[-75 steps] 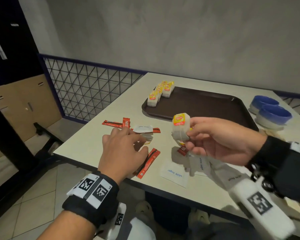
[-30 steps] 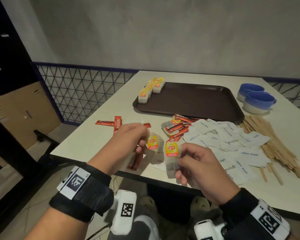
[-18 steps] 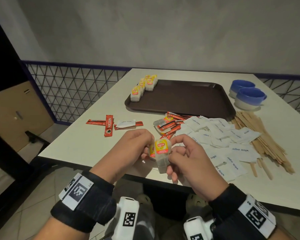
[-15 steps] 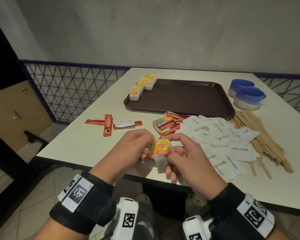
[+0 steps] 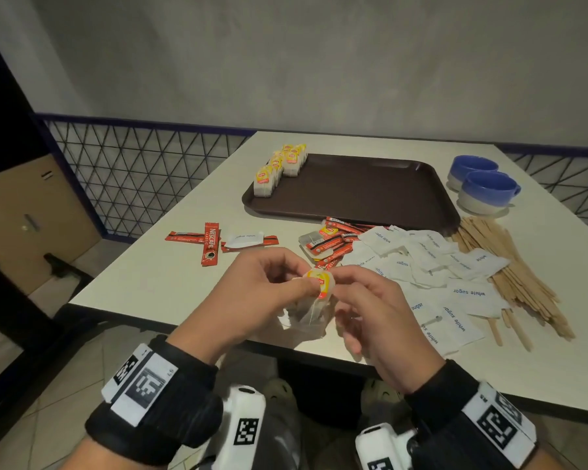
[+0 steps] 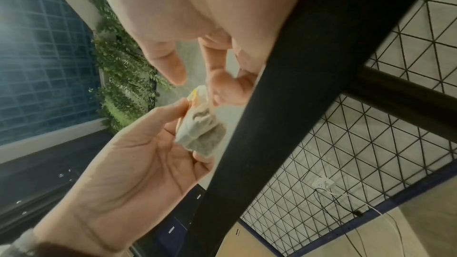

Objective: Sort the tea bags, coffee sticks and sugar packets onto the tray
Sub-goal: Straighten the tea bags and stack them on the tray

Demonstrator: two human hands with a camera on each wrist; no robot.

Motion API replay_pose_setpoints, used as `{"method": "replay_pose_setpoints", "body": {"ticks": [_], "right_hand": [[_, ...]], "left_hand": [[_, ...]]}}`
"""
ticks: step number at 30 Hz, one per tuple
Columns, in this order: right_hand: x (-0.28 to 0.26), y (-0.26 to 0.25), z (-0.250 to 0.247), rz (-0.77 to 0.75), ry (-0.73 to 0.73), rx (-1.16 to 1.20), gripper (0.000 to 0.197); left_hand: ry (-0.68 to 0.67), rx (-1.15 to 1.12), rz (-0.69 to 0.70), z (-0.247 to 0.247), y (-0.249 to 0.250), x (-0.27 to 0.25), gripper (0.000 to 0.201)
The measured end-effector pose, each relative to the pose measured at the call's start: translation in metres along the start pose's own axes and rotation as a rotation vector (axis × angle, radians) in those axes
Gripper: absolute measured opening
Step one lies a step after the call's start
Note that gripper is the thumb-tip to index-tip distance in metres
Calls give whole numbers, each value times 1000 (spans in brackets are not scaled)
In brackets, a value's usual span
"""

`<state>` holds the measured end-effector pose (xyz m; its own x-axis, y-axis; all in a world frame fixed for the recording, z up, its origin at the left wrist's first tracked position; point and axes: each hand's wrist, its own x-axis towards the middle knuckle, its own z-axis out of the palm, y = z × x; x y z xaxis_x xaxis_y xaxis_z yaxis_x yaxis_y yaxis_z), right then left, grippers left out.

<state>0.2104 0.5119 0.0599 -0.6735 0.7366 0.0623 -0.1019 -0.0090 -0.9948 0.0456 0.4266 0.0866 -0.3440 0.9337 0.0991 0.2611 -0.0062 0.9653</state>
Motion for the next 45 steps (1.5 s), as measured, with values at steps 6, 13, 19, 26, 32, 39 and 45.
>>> {"method": "replay_pose_setpoints", "body": {"ticks": [6,13,19,26,32,39,45], "right_hand": [[0,9,-6,-71,-72,36,17],[4,4,-13,70,-50,285,21],[5,2,-13,103,-2,280,21],[2,1,-9,88,-2,204,24],[3,3,-8,77,16,172,13],[2,1,-5,71,3,188,10],[0,-1,-3,79,-20,205,10]], "left_hand": [[-140,-7,-38,-6,6,2,13],[-100,-423,-119,-2,-12,-7,30],[-27,-354,-32,9,-31,-21,30],[101,-302,29,8,-32,-23,26],[181,-347,16,11,-36,-23,25],[338,-361,66,22,-32,-22,13],[346,-308,64,24,-31,-22,3]]}}
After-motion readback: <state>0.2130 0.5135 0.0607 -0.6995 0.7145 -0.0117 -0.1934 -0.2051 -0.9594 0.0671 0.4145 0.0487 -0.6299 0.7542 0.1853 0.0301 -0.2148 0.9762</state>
